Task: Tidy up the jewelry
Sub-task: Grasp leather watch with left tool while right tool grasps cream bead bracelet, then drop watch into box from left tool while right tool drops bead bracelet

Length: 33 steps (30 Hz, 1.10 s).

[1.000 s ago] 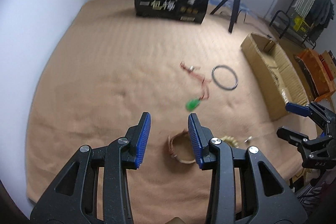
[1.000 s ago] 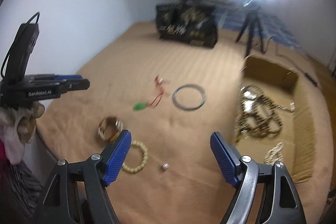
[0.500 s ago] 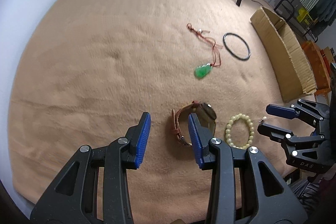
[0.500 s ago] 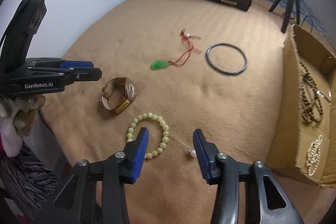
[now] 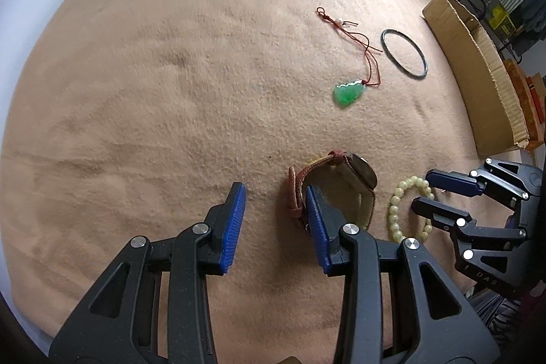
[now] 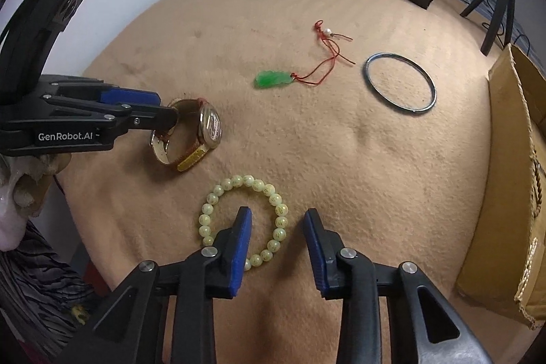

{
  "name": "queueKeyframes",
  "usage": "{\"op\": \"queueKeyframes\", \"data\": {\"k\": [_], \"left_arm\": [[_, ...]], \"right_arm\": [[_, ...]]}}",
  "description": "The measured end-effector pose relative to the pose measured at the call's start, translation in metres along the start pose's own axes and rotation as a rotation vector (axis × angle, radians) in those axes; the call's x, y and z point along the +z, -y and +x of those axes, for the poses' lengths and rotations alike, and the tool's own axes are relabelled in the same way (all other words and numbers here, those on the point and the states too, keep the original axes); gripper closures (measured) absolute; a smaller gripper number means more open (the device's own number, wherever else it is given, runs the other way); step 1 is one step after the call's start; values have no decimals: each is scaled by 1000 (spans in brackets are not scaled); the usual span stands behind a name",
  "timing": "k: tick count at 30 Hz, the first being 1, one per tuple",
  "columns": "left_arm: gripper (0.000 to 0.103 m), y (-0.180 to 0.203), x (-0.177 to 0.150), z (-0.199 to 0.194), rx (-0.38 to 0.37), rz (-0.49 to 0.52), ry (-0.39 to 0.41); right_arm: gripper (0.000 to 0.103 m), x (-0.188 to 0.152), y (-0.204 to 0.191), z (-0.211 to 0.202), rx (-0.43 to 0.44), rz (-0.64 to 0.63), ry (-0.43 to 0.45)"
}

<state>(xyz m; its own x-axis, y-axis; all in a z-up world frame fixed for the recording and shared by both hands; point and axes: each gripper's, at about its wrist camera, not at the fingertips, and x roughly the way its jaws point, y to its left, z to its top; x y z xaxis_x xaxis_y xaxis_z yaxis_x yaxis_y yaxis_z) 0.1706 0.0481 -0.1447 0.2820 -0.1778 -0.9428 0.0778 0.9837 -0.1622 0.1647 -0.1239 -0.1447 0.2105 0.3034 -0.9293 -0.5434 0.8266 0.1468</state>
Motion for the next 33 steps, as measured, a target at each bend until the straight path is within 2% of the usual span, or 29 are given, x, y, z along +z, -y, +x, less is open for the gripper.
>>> {"op": "queueKeyframes", "data": {"k": [4,8,10,13,21,33], "left_arm": [[68,3,1,5,9,9,0],[90,7,0,6,6,23,3],[96,10,1,6,11,31,7],[96,18,1,4,32,50,21],[96,19,4,-12,37,39,75],[96,30,13,-46,0,30,160]], "right_arm": [[83,1,-4,2,-16,-17,2],[94,3,-7,3,-22,-23,7],[94,5,-5,3,-19,-19,10],[98,6,-5,2,-19,-12,23],[98,11,-8,-22,-12,-2,97],[98,8,6,-64,-21,59,220]]}}
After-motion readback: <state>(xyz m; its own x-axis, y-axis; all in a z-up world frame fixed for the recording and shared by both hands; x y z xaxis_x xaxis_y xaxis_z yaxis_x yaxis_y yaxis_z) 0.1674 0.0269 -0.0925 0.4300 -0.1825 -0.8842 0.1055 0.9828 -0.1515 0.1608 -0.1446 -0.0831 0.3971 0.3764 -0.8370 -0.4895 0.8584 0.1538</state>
